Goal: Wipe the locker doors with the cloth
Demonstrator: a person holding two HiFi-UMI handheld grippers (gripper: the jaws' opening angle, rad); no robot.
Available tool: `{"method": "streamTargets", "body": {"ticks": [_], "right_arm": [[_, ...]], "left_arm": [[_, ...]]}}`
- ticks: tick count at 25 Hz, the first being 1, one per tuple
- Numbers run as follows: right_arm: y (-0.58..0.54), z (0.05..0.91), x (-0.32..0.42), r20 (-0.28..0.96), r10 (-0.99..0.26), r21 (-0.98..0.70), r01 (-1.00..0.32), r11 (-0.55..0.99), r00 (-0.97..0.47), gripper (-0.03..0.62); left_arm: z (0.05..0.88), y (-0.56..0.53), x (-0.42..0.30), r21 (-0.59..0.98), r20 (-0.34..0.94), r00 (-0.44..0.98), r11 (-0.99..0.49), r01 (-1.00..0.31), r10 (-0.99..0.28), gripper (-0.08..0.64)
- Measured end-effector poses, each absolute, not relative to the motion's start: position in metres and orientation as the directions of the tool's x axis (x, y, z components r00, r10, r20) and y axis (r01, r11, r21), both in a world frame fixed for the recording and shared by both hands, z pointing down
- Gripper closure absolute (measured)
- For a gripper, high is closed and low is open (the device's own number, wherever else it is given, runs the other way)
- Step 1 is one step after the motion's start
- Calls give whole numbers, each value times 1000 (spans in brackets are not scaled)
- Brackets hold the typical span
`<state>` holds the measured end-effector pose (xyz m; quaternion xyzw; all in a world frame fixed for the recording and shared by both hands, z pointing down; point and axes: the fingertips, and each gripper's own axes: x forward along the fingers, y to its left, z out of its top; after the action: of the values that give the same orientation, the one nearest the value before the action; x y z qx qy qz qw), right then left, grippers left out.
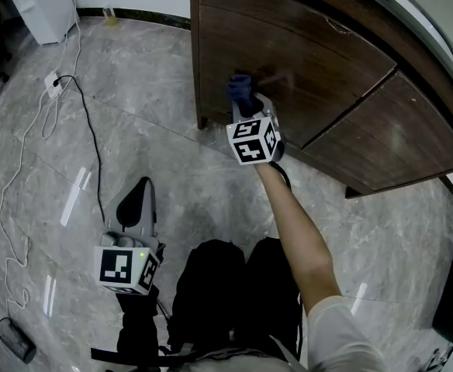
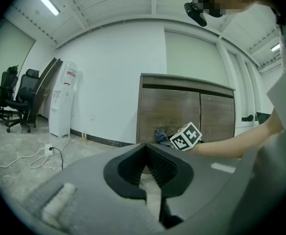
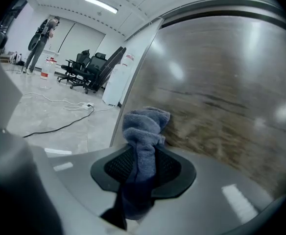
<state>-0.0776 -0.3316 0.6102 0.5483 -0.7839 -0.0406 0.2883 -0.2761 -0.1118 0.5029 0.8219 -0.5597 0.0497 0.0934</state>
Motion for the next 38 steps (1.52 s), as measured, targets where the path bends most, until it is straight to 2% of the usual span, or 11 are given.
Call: {"method": "streamTargets", "body": {"ticks": [17, 29, 38], "right_arm": [[-331, 679, -85, 555, -800, 327, -824, 463, -229, 483], [-341, 600, -103, 429, -862, 363, -822, 439, -270, 483], [-354, 508, -122, 287, -912, 401, -829, 391, -292, 483]], "left_arm": [[506, -110, -287, 103, 190, 362, -348, -932, -913, 560], [507, -110, -285, 114, 183, 371, -355, -928, -910, 560], [508, -110, -284, 122, 181, 376, -359, -925, -909, 560]]}}
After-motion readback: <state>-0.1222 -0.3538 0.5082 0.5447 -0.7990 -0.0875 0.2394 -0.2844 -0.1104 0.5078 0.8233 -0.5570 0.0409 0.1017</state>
